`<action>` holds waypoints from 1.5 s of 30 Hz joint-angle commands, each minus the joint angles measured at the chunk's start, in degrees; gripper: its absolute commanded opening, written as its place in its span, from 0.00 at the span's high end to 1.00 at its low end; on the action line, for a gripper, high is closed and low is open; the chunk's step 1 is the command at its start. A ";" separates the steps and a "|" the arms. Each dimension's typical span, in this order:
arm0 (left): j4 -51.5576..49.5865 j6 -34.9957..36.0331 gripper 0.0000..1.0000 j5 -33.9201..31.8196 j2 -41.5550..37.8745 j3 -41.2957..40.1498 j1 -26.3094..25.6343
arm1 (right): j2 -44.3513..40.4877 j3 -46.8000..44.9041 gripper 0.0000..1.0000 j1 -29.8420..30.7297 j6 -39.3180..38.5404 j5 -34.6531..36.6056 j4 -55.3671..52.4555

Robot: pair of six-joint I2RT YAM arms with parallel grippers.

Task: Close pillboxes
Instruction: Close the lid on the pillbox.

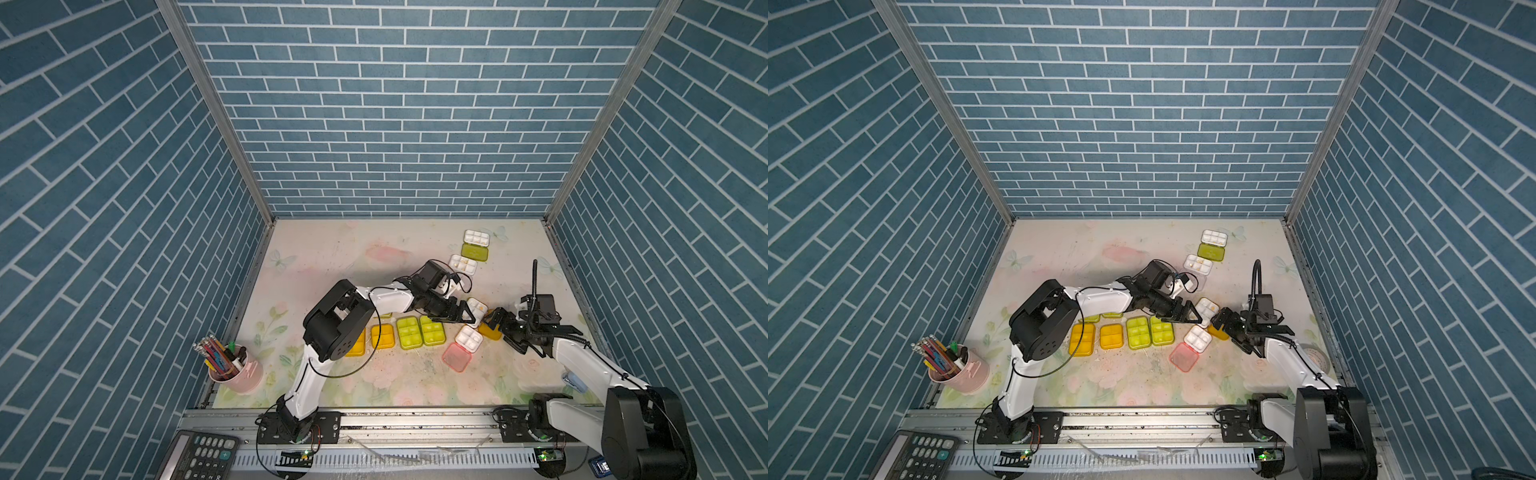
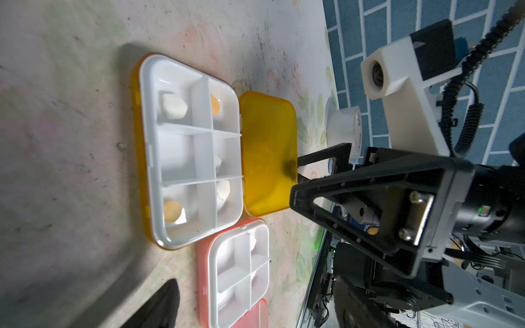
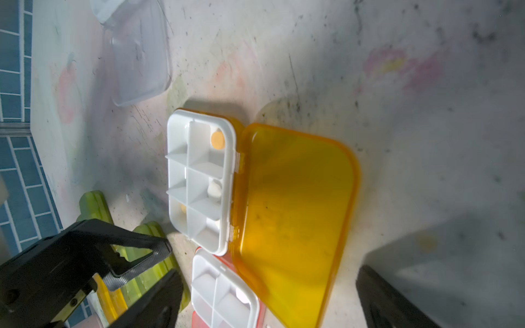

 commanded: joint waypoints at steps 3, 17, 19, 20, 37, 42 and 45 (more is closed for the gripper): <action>-0.73 1.08 0.14 0.25 2.54 1.39 -0.26 | 1.21 -1.81 0.04 -0.32 1.94 -2.65 6.24; -1.51 1.20 0.14 -0.10 0.20 1.69 0.08 | 1.63 3.55 0.05 -0.33 1.30 -6.40 6.21; -1.59 1.11 0.14 -0.24 -1.22 1.67 0.35 | 2.04 4.56 0.06 -0.31 1.37 -6.71 5.98; -1.66 1.13 0.14 -0.39 -2.14 1.71 0.57 | 2.33 4.91 0.06 -0.31 1.65 -6.64 5.76; -9.94 -2.21 0.10 -11.65 -21.11 -2.73 10.86 | 9.71 12.57 0.09 1.48 3.26 -7.91 6.18; -1.73 -11.18 0.10 -10.64 -22.59 -8.20 14.73 | 12.12 15.53 0.10 3.74 3.13 -6.30 5.11; -1.34 -11.91 0.10 -9.67 -22.22 -8.25 15.43 | 13.68 16.91 0.10 5.06 3.48 -5.89 4.93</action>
